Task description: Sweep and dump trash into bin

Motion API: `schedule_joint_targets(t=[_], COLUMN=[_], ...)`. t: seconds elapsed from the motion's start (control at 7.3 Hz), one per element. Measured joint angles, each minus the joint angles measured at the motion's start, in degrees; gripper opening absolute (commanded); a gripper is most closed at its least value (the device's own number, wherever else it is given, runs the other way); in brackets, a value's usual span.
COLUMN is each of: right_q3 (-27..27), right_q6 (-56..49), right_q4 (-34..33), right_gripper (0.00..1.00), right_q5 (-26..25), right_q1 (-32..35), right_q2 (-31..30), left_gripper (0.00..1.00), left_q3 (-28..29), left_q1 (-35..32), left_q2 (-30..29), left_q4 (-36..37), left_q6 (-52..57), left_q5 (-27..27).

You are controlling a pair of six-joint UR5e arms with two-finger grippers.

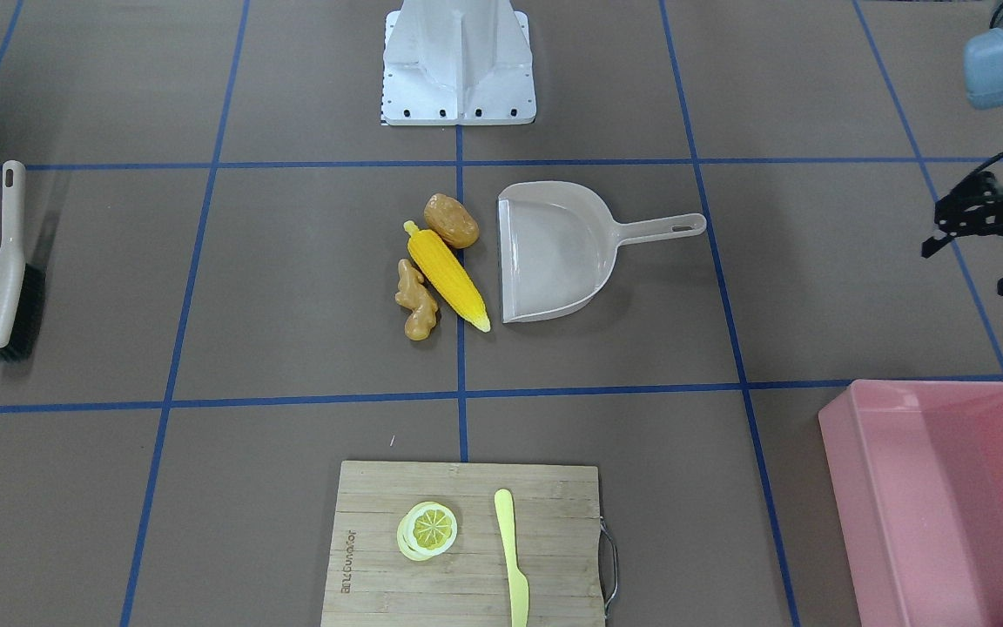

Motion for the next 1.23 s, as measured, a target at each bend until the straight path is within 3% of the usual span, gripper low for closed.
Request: schedule_joint_targets(t=[0.41,1.23], right_q3=[-0.2,-0.5], right_q6=[0.0,4.4], right_q4=[0.3,0.8], right_gripper=[1.0,1.0], right_q5=[-0.4,-0.7], right_q1=[0.0,-0.5], right_q2=[0.2,1.5], left_gripper=[0.98,0.98], left_q3=[-0.7,-1.5], left_q1=[7.6,15.8], left_q2=[-4.9,-2.0], left_q4=[-7.8,-28.5], left_q6=[-1.0,-0.8], left_q5=[0.4,1.7])
